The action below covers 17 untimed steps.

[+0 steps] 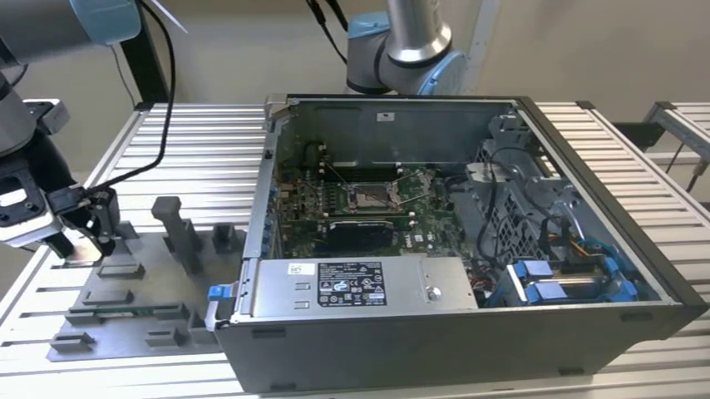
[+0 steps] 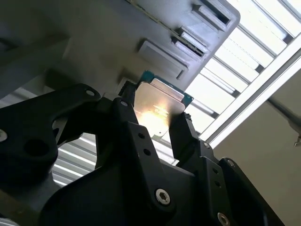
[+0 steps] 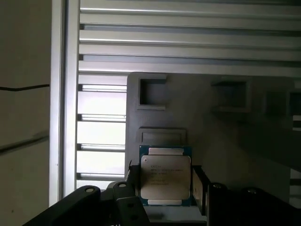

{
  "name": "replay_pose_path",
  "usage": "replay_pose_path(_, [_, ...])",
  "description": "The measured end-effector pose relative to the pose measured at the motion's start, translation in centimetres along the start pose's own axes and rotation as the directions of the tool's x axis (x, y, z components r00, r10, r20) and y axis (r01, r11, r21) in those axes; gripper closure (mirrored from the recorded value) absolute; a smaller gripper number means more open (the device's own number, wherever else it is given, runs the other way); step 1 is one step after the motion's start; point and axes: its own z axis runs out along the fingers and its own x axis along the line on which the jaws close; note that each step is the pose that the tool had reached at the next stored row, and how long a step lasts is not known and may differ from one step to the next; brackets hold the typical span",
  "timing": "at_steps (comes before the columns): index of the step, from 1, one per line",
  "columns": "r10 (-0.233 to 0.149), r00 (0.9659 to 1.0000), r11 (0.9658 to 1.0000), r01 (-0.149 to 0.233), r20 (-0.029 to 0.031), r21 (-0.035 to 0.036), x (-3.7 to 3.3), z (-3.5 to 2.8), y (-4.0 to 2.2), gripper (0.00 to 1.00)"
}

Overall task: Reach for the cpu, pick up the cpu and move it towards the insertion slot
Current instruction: 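Pick up the cpu and move it towards the insertion slot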

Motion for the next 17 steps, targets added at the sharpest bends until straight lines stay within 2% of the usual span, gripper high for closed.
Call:
replay_pose_path(5, [0.0,1.0,1.0,0.0,0.0,0.0,-0.01,-0.72,0.03,1.0])
replay_pose_path(13, [0.0,1.0,1.0,0.0,0.0001,0.0,-0.03,-2.23,0.08,1.0])
replay_pose_path(14, [0.0,1.0,1.0,0.0,0.0,0.0,-0.05,-3.28,0.12,1.0])
replay_pose_path(17, [0.0,1.0,1.0,0.0,0.0,0.0,-0.06,-4.1,0.15,1.0])
